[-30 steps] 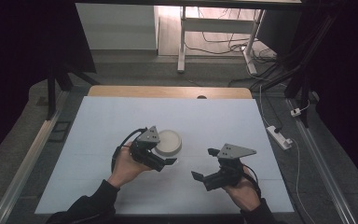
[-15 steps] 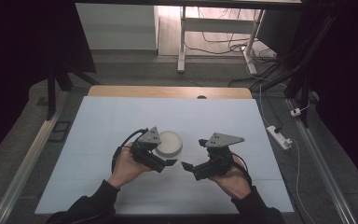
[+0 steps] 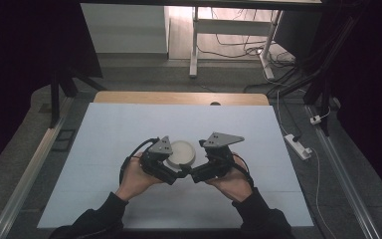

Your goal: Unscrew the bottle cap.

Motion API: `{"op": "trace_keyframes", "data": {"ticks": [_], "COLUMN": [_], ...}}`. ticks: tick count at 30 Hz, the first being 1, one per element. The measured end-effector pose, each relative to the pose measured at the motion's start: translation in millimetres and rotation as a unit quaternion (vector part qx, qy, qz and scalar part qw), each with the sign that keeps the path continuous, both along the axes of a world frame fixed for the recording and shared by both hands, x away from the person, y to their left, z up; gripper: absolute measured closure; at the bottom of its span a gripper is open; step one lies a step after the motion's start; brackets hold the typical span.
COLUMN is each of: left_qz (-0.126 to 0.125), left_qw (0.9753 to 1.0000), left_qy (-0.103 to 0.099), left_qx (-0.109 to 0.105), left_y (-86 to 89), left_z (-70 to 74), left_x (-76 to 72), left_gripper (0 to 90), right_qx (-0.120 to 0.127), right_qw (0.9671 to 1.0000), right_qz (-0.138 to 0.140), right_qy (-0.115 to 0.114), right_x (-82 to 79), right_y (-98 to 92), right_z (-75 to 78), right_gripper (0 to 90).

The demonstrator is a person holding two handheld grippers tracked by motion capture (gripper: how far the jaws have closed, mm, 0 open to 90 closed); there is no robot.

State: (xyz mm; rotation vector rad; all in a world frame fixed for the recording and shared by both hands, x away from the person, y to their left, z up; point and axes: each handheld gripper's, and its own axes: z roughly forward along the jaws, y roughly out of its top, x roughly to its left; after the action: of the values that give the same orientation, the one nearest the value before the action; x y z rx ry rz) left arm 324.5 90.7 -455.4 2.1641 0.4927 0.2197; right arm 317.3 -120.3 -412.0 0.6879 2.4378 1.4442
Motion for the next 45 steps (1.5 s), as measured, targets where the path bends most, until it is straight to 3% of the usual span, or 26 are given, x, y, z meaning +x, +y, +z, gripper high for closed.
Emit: {"op": "trace_keyframes", "data": {"ticks": [13, 22, 28, 34, 40, 42, 45], "left_qz": [-0.002, -0.002, -0.025, -0.06, -0.096, -0.097, -0.088], "left_qw": [1.0, 1.0, 0.9996, 0.9979, 0.995, 0.995, 0.9959], "left_qy": [0.003, 0.007, 0.012, 0.022, 0.022, 0.021, 0.02], "left_qx": [0.003, 0.002, -0.006, -0.01, -0.01, -0.005, -0.005], "left_y": [-2.5, -0.3, 1.8, 3.4, 3.3, 2.3, 2.1], "left_z": [-1.2, -1.0, 0.3, 1.1, 1.6, 1.6, 1.0], "left_x": [0.1, 2.3, 3.4, 4.5, 3.6, 3.0, 3.2], "left_gripper": [7.7, 7.8, 7.8, 7.8, 7.8, 7.8, 7.8], "right_qx": [-0.022, -0.013, -0.005, 0.005, 0.019, 0.018, 0.015], "right_qw": [0.9996, 0.9995, 0.9983, 0.9923, 0.9781, 0.9745, 0.9762], "right_qz": [0.014, 0.021, 0.056, 0.124, 0.207, 0.224, 0.216], "right_qy": [-0.007, -0.019, -0.012, 0.002, 0.007, 0.006, 0.001], "right_x": [8.0, 8.1, 13.3, 22.1, 32.1, 33.3, 32.2], "right_y": [23.5, 25.6, 21.1, 13.9, 8.2, 7.8, 8.0], "right_z": [-5.3, -8.3, -6.8, -5.4, -7.0, -7.1, -7.6], "right_gripper": [2.7, 6.8, 7.0, 6.9, 6.9, 6.8, 6.4]}}
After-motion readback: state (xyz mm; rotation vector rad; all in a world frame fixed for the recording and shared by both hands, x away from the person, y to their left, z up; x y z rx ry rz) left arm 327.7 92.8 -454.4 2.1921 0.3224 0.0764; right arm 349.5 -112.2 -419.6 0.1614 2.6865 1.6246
